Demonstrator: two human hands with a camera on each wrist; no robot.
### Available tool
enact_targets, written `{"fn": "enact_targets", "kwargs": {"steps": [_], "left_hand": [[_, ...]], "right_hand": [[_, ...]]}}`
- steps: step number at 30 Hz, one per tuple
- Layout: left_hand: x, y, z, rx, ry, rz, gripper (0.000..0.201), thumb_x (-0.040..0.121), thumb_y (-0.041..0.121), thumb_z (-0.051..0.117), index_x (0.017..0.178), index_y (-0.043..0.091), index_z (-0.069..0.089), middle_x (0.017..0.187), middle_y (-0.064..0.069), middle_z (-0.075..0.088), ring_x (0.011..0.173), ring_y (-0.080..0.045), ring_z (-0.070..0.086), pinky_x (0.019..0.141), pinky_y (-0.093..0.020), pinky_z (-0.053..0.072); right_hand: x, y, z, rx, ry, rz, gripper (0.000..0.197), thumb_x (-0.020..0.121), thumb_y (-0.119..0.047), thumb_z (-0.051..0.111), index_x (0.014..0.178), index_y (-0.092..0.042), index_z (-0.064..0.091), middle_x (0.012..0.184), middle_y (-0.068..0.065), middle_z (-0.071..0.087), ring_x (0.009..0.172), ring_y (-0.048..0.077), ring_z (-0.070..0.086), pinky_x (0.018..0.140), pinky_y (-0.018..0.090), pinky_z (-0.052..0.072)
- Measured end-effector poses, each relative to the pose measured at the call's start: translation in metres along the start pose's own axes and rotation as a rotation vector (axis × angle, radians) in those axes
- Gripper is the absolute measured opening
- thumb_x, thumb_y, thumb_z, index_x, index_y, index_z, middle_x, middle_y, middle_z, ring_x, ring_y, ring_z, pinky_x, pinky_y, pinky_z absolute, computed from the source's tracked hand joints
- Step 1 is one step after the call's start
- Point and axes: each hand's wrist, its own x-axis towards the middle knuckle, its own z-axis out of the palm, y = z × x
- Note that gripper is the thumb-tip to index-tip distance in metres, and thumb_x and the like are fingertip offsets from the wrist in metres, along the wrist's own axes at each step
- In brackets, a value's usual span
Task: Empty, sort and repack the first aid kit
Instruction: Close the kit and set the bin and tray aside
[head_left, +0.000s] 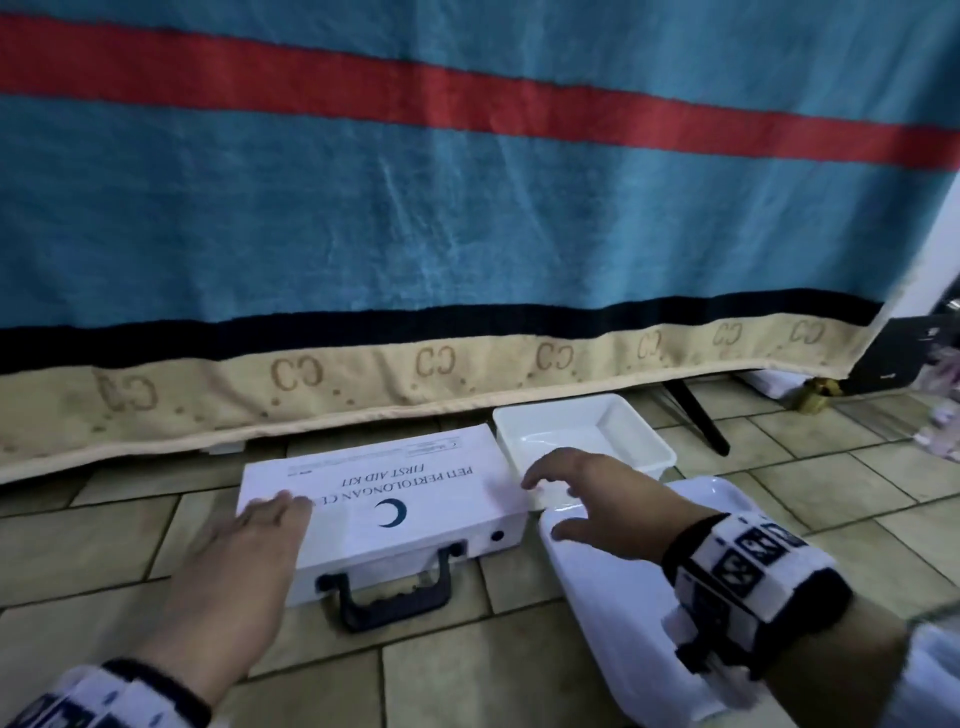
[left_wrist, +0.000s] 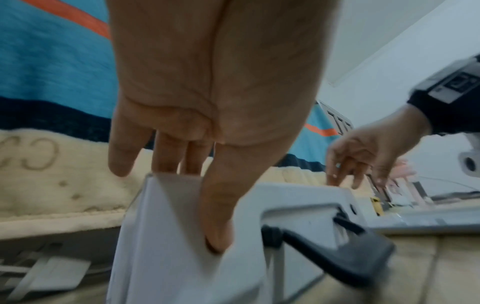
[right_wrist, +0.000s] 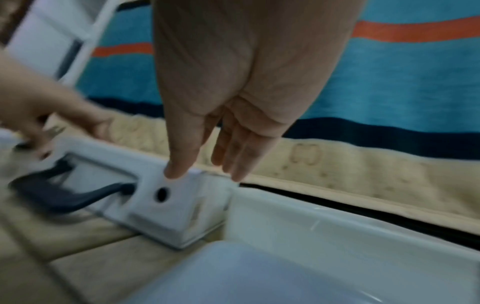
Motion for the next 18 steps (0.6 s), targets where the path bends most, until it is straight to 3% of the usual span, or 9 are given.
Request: {"fn": "enact_targets", "kwargs": {"steps": [3,5,6,10,12,14,16,17,18], "left_hand": [[0.012,0.014,-0.017,-0.078,-0.009,-0.083,0.045,0.078,0.037,0.064,0.117,0.031,0.040,0.124,0.011,0.050,0.111,-0.011,0.050,0.088,-0.026,0.037],[0.027,0.052,-0.030,-0.128,0.062,-0.061,0.040,0.078,0.047,0.065,0.111,0.033,0.047,0.121,0.014,0.053,0.112,-0.009,0.051,0.094,-0.024,0.037],[0.036,0.077,-0.034,-0.147,0.104,0.025,0.035,0.081,0.048,0.062,0.110,0.035,0.047,0.121,0.017,0.051,0.114,-0.006,0.049,0.096,-0.021,0.036],[0.081,0.183,-0.030,-0.270,0.080,0.349,0.020,0.089,0.043,0.055,0.108,0.035,0.055,0.131,0.027,0.037,0.121,0.005,0.039,0.086,-0.004,0.027],[0.105,0.220,-0.023,-0.417,-0.059,0.307,0.021,0.086,0.043,0.060,0.105,0.037,0.063,0.136,0.026,0.038,0.123,0.008,0.040,0.092,-0.005,0.028],[0.121,0.239,-0.019,-0.395,-0.142,0.272,0.014,0.076,0.044,0.070,0.087,0.035,0.069,0.127,0.025,0.052,0.115,0.009,0.050,0.087,-0.004,0.034],[0.133,0.244,0.009,-0.343,-0.150,0.305,0.009,0.082,0.026,0.064,0.080,0.018,0.067,0.123,0.010,0.061,0.112,-0.006,0.057,0.086,-0.013,0.041],[0.135,0.246,0.014,-0.387,-0.111,0.263,0.006,0.080,0.021,0.063,0.080,0.017,0.068,0.114,0.006,0.066,0.105,-0.008,0.061,0.085,-0.015,0.045],[0.135,0.243,0.012,-0.347,-0.172,0.232,0.007,0.070,0.023,0.068,0.076,0.022,0.071,0.099,0.011,0.069,0.093,0.000,0.064,0.079,-0.012,0.047]], "right_hand": [[-0.017,0.075,-0.035,-0.266,0.049,0.150,0.019,0.087,-0.025,0.057,0.102,-0.031,0.067,0.112,-0.013,0.062,0.100,0.009,0.058,0.079,0.022,0.043],[-0.016,0.123,-0.052,-0.487,-0.052,0.226,0.023,0.089,-0.026,0.049,0.100,-0.031,0.068,0.110,-0.011,0.064,0.101,0.013,0.060,0.077,0.027,0.046],[-0.013,0.145,-0.057,-0.544,-0.116,0.225,0.026,0.090,-0.025,0.046,0.103,-0.032,0.068,0.112,-0.011,0.064,0.103,0.014,0.060,0.077,0.026,0.046],[0.006,0.209,-0.050,-0.475,-0.305,0.103,0.030,0.092,-0.022,0.044,0.112,-0.029,0.065,0.114,-0.006,0.061,0.109,0.017,0.058,0.079,0.026,0.043],[0.016,0.230,-0.039,-0.431,-0.323,-0.014,0.026,0.091,-0.024,0.043,0.108,-0.025,0.063,0.110,-0.002,0.058,0.105,0.020,0.058,0.080,0.029,0.045],[0.026,0.245,-0.034,-0.382,-0.313,-0.124,0.022,0.090,-0.025,0.044,0.101,-0.020,0.062,0.107,0.000,0.058,0.102,0.020,0.057,0.081,0.032,0.044],[0.035,0.251,-0.033,-0.365,-0.312,-0.220,0.019,0.088,-0.024,0.047,0.097,-0.021,0.063,0.105,-0.001,0.060,0.101,0.019,0.057,0.082,0.031,0.044],[0.038,0.252,-0.032,-0.392,-0.306,-0.282,0.015,0.085,-0.024,0.053,0.093,-0.023,0.065,0.099,-0.003,0.062,0.097,0.017,0.059,0.081,0.029,0.046],[0.041,0.257,-0.029,-0.443,-0.303,-0.340,0.010,0.077,-0.027,0.063,0.086,-0.027,0.067,0.088,-0.008,0.062,0.088,0.012,0.062,0.077,0.025,0.048]]}}
